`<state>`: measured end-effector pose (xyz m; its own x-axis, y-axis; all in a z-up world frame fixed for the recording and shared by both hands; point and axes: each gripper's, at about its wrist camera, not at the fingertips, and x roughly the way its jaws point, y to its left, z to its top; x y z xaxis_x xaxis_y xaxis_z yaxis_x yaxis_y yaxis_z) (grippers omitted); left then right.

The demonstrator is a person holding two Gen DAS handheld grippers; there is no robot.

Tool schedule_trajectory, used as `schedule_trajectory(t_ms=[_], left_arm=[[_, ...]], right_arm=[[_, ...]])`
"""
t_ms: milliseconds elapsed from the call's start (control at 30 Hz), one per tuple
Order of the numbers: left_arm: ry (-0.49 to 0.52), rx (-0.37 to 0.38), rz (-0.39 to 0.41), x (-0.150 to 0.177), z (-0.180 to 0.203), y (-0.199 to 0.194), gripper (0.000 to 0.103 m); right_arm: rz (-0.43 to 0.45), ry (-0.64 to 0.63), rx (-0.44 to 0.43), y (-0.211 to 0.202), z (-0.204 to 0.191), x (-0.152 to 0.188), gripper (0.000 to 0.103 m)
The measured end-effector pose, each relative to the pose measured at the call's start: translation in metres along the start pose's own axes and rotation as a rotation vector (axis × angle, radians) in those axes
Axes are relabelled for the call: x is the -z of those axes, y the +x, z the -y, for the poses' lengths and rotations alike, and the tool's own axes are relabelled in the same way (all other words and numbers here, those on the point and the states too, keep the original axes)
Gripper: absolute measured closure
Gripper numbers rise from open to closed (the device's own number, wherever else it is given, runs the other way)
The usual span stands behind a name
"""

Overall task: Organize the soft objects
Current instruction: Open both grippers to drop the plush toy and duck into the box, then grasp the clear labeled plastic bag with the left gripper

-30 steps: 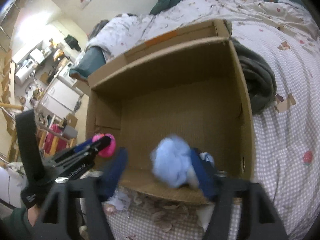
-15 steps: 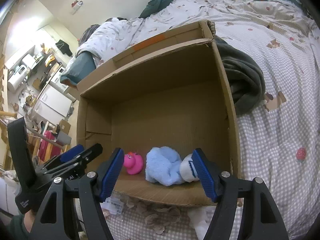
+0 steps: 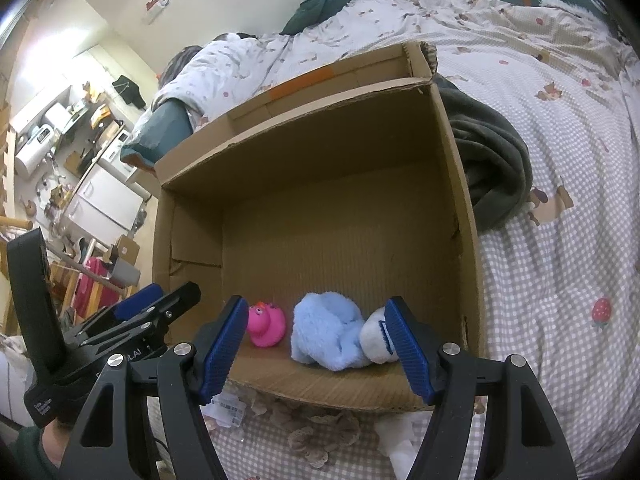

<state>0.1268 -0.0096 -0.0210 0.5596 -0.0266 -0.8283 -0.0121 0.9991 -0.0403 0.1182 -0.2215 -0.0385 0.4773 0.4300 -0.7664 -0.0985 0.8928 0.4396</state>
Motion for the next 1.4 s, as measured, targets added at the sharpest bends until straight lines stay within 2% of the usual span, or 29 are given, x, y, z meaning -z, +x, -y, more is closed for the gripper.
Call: schedule_trajectory(t_ms=[200,333,533,767,900,1100,1233,1400], left_arm=[[-0.004,-0.005,0.028,0.003,-0.009,-0.023,0.034],[-0.032,0.009,0.010,0.011,-0.022,-0.034,0.034],[-0.048,-0.008,-0.001,0.025,-0.037,-0.050,0.034],[-0.052,-0.037,-0.014,0.045,-0.050,-0.067,0.034],[-0.088,-0.052,-0.017,0.056,-0.060,-0.074,0.034],[-0.207,-0.053,-0.080,0.074,-0.084,-0.068,0.034],[-0.199,-0.064,-0.126,0.075,-0.082,-0.055,0.034],[-0.210,0.029,-0.210,0.076,-0.075,-0.032,0.034]], right_arm=[[0.009,0.005,0.016,-0.005,0.006,0.003,0.028],[0.019,0.004,0.024,-0.013,0.006,0.006,0.028],[0.033,-0.021,0.033,-0.027,0.000,0.016,0.028],[0.048,0.015,0.009,-0.042,-0.003,0.035,0.028],[0.043,0.029,-0.009,-0.050,-0.004,0.049,0.028],[-0.016,0.038,-0.024,-0.047,-0.009,0.069,0.028],[-0.050,0.021,-0.007,-0.039,-0.012,0.074,0.028],[-0.088,0.013,0.023,-0.026,-0.017,0.076,0.028]])
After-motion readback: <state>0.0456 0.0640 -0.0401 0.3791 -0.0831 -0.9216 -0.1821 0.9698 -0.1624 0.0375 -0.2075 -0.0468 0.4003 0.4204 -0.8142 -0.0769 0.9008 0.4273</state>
